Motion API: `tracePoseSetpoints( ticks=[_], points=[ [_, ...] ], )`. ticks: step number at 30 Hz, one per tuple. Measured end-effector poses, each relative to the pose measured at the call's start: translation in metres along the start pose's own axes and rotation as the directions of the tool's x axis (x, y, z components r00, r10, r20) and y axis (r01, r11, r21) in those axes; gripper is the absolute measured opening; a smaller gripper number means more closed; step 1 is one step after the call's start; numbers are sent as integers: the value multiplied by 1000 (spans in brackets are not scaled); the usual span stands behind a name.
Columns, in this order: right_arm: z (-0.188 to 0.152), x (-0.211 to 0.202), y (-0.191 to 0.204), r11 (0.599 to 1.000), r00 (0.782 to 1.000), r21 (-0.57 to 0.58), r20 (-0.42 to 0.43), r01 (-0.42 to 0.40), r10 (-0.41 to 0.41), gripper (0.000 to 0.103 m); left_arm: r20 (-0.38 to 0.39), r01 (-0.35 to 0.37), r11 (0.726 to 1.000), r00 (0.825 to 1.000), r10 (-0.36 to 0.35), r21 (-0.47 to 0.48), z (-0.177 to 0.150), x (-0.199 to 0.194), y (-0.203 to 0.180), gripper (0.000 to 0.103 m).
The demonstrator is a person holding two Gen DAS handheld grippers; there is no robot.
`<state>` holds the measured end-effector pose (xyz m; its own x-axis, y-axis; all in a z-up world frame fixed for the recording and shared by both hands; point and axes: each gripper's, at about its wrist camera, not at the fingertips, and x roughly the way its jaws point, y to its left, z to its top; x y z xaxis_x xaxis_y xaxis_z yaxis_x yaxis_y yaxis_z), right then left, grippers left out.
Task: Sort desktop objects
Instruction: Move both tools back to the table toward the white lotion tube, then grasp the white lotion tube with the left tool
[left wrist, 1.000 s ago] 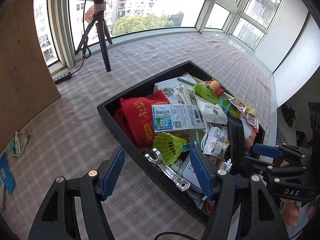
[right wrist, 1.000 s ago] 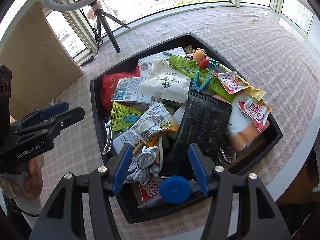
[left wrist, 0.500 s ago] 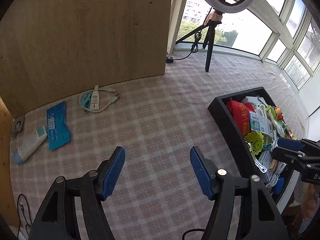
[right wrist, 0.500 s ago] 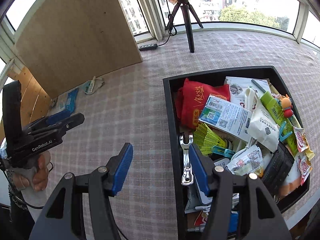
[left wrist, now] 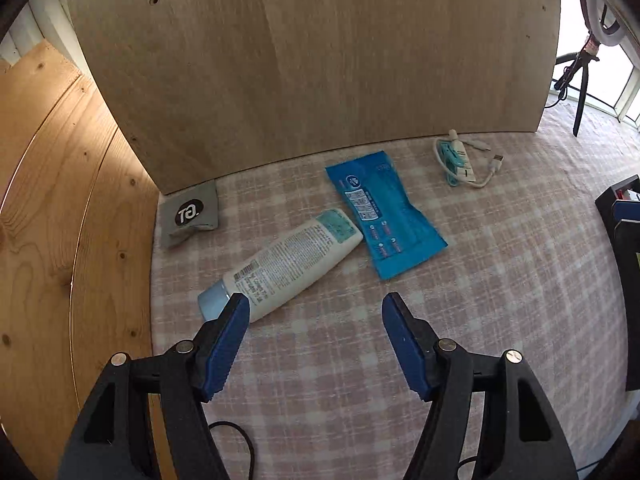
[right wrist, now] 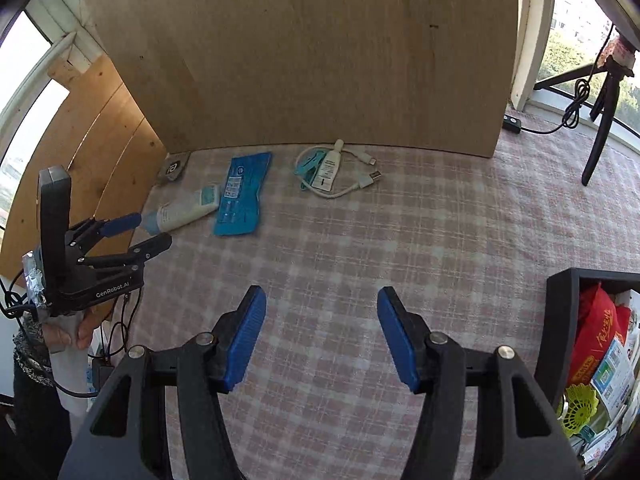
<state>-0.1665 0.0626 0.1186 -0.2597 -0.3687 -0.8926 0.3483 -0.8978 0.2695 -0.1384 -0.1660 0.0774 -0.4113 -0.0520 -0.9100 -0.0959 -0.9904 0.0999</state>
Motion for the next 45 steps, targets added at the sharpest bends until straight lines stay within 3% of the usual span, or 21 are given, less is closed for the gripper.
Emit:
tracePoseSetpoints(
  ticks=[7,14,21,25,30,36,41,45],
  points=[
    [45,64,50,1000,998,-18,-66,-24,23,57,-34,-17,998,999,20,63,4,30,12,68],
    [72,119,56,996,987,71,-149,-55,65,57,-52,5,996,999,0,90,11,53,11,73],
    [84,132,67,994,988,86,-135,-64,75,57,-75,-13,992,997,23,122,13,75,11,75],
    [88,135,78,995,988,62,-130,-79,86,57,-78,29,997,997,-24,76,10,84,16,72],
    [83,145,78,991,984,99,-141,-94,107,57,-59,107,994,992,-107,-3,3,81,21,47],
    [76,156,83,976,968,143,-165,-165,188,57,-38,120,992,992,-122,-47,-8,74,11,45],
    [72,165,94,973,962,143,-178,-181,206,57,6,219,962,975,-221,-161,-22,65,9,45],
    [62,171,97,970,957,143,-192,-194,220,57,18,254,950,967,-255,-184,-33,58,-3,45]
  ],
)
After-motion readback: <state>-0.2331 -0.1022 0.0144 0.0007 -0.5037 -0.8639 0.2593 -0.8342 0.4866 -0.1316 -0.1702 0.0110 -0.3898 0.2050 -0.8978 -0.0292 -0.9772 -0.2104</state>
